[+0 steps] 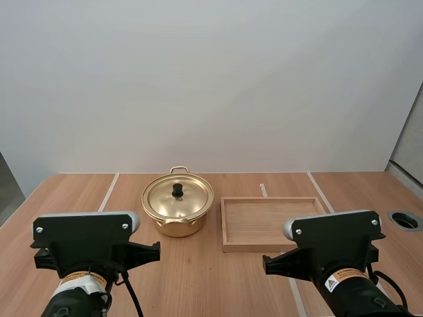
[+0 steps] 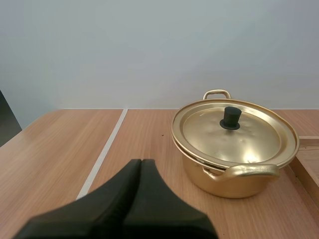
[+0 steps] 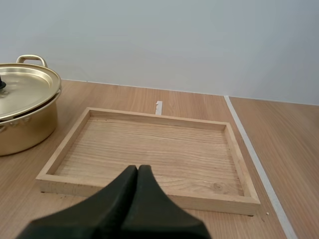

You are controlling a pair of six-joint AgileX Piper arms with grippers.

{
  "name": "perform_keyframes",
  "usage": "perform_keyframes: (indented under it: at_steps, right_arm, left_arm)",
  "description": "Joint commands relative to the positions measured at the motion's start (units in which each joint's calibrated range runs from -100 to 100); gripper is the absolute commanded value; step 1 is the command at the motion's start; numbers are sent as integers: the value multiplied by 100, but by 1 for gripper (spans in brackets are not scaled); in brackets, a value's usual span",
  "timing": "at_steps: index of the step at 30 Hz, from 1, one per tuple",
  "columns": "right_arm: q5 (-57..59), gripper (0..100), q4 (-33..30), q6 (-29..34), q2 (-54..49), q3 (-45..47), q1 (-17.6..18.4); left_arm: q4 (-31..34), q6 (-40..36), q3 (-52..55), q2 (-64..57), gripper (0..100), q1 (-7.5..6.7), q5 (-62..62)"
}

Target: Open the pot, put the grape inside, and close it

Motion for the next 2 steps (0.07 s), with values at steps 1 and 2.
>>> perform_keyframes:
  at_steps: [1,2]
  right_arm:
    - [-8,0,-46,33,-27,0,11]
    - [-8,0,-46,33,-27,0,11]
  left_arm:
    - [-95,-34,0,-36,0,7,-47]
    - [-95,-34,0,-36,0,7,-47]
